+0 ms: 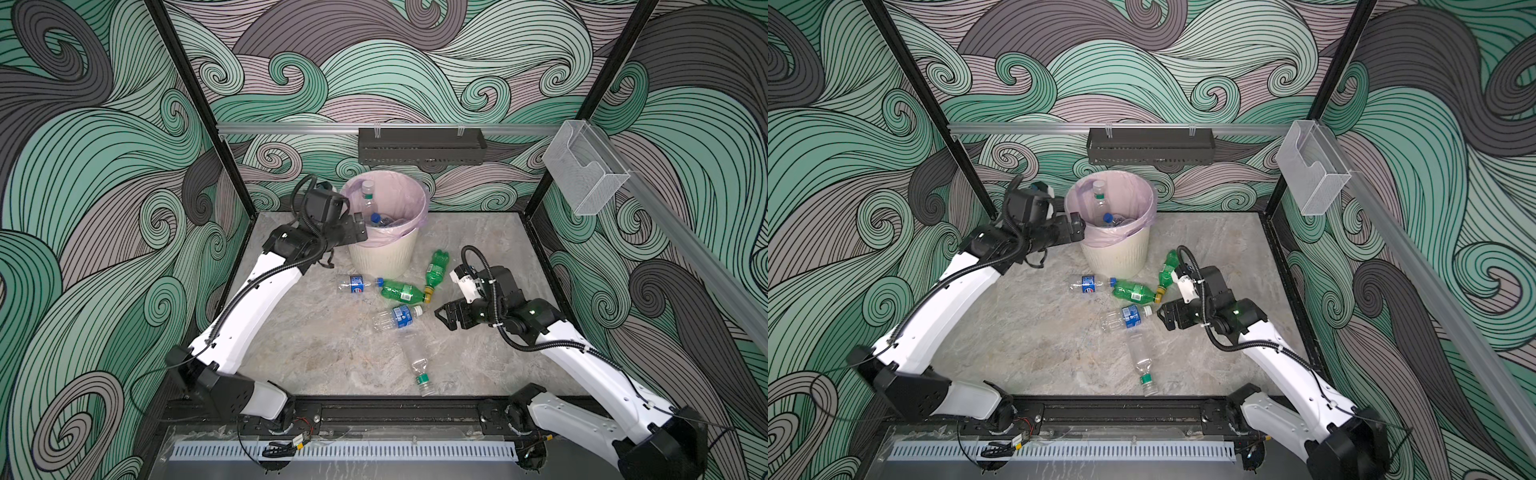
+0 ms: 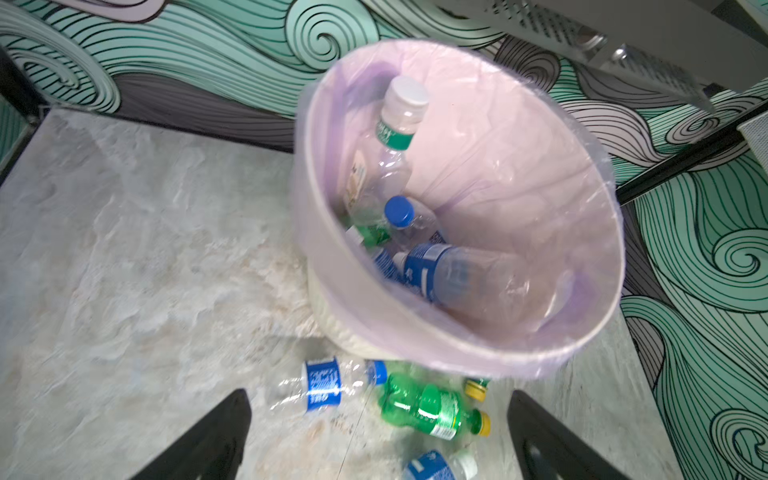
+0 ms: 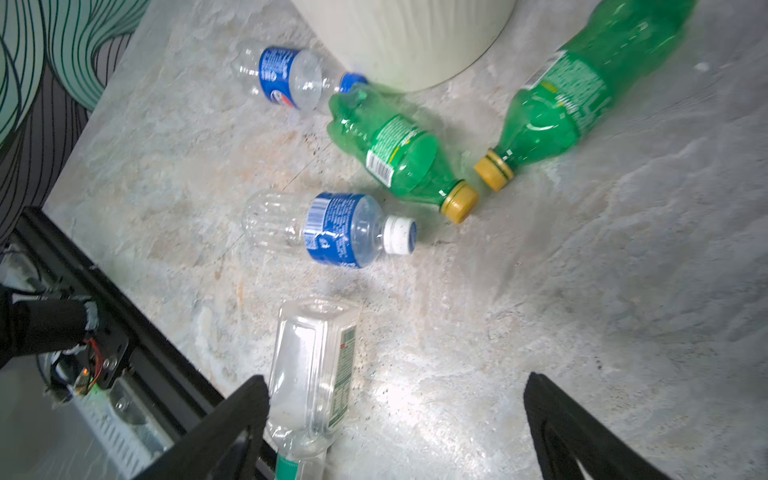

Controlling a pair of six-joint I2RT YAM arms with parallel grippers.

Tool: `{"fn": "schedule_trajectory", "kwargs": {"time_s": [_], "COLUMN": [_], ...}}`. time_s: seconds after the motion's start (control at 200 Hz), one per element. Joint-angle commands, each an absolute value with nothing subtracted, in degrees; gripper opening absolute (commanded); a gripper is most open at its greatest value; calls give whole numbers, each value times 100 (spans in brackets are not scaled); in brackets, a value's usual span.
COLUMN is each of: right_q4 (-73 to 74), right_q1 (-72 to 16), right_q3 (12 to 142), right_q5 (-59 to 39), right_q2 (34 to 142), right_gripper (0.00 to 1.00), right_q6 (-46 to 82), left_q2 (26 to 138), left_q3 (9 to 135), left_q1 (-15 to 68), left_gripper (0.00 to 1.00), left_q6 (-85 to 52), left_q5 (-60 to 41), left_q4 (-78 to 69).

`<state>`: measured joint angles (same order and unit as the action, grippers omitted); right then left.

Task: Throw the plastic bottles in the bin
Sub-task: 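Open the left gripper to drop the bottle and draw it back, then draw the left gripper back while the right gripper grasps the green-capped clear bottle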

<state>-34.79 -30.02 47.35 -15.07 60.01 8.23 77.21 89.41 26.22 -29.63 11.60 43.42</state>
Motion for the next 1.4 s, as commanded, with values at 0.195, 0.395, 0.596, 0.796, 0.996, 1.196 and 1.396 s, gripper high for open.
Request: {"fn": "schedule_trajectory", "kwargs": {"time_s": [0.195, 0.395, 0.596, 0.796, 0.996, 1.196, 1.396], "right_q4": [-3729, -3532, -3418, -3553, -3323, -3249, -3268], "right_q1": [-4048, -4664, -5141, -5579, -5777, -5801, -5788], "right_q3": [4938, 4722, 4693, 4917, 4999, 5054, 4976], "right_q5": [-1706, -1518, -880, -37, -36, 114, 450], "right_q2": [6835, 7229, 7592, 8068, 8549, 8855, 8689], "right_gripper": [90, 87, 91, 86, 79, 70, 58], "right_q6": [1125, 1733, 2208, 2502, 2693, 2838, 2876], "left_q2": [5770, 4878, 4612, 4691, 4696, 4641, 4676], "left_q3": [6802, 5615, 5169, 5159, 5088, 4998, 4994], "left_q1": [2192, 2063, 2041, 2037, 2029, 2021, 2006], "left_gripper": [99, 99, 99, 99, 99, 99, 99], "left_q6": [-3200, -3647, -3792, -3718, -3710, -3735, -3718], "left_q5": [1667, 1701, 1704, 1714, 1712, 1740, 1762], "left_q4": [4553, 4816, 4882, 4869, 4852, 4834, 4835]}}
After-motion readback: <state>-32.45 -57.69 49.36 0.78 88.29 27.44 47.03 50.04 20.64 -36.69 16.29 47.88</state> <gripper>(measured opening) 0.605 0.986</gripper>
